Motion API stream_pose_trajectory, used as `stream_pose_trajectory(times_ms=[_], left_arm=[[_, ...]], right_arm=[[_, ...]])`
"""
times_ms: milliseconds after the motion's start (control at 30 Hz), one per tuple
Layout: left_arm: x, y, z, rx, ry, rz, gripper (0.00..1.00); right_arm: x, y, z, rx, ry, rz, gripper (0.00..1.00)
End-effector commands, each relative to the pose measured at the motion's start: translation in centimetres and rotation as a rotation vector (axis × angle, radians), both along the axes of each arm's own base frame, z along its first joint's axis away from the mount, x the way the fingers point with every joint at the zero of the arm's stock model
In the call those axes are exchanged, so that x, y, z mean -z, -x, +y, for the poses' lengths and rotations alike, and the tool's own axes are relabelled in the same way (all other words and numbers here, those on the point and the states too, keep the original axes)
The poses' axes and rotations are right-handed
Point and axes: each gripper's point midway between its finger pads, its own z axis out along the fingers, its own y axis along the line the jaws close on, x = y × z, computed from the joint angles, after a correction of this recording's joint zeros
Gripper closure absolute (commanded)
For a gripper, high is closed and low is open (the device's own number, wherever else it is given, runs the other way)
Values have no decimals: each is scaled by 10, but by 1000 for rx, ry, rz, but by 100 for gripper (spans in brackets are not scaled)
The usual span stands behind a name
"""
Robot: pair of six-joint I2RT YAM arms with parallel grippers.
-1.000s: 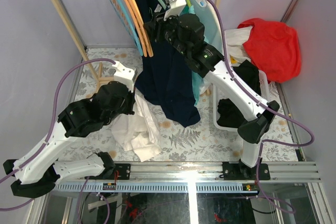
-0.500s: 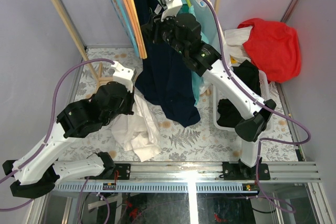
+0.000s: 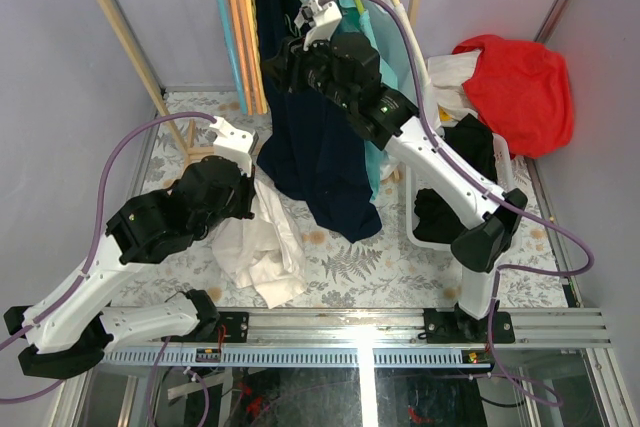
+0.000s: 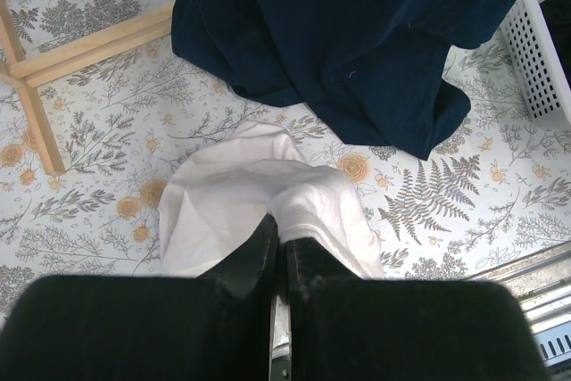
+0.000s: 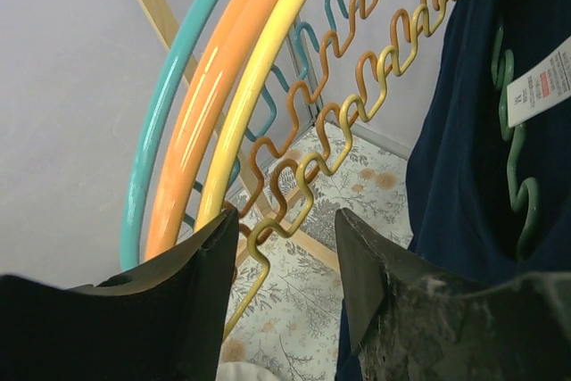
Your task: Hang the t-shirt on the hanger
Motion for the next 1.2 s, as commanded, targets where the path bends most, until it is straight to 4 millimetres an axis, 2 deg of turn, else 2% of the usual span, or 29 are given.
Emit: stream_pose_trajectory(times_ms=[0,433,767,1167], left_arm=[[-14,-4,4,-14,18,-48,100],[-15,-4,4,-15,18,-48,100],[-18,-4,6,-17,19,-51,100],[-20,-3,8,-19,16,-56,100]], right_arm=[[-58,23,-18,-21,-120,-96,45],[-77,46,-31,-43,-170,-124,43],[-67,30,-13,-44,-141,-104,42],[-67,32,-2,-78,-141,-103,41]])
